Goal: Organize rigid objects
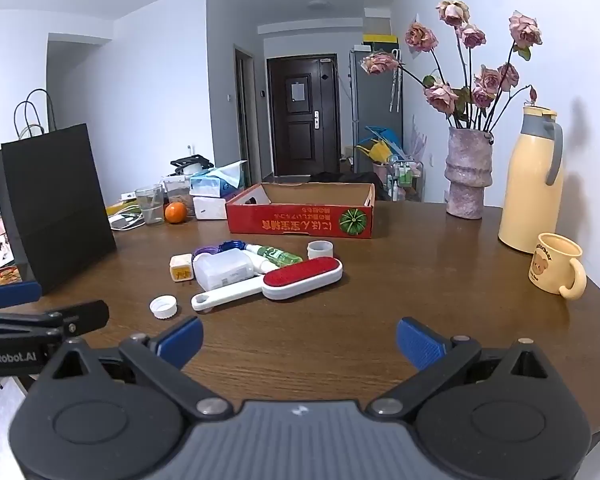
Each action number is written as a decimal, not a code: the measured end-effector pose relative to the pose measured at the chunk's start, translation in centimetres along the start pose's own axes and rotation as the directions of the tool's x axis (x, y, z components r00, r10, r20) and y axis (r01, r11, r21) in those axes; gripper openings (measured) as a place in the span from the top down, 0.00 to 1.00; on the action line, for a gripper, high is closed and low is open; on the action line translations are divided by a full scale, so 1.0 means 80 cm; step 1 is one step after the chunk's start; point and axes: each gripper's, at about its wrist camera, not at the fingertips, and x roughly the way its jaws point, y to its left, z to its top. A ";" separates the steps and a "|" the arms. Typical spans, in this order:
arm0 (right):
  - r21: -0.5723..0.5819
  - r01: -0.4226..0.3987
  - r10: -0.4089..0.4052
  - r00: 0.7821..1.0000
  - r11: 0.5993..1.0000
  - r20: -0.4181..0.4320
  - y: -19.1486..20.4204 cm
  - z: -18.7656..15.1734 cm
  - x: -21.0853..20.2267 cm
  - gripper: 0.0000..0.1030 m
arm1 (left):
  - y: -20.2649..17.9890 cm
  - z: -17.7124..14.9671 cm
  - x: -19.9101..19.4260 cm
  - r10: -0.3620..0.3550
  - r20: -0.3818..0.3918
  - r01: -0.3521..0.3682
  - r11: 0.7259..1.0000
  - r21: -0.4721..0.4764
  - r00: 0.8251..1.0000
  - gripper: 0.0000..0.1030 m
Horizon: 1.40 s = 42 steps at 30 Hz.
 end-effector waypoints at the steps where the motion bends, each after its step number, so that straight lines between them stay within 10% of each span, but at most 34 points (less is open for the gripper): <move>1: -0.001 0.003 -0.003 1.000 1.000 -0.025 0.001 0.001 0.001 0.00 | 0.000 0.001 0.001 0.002 -0.026 -0.002 1.000 -0.001 1.000 0.00; 42: -0.012 0.011 -0.011 1.000 1.000 -0.011 0.004 -0.004 -0.001 0.00 | 0.004 0.000 0.003 0.001 -0.014 -0.001 1.000 -0.005 1.000 0.00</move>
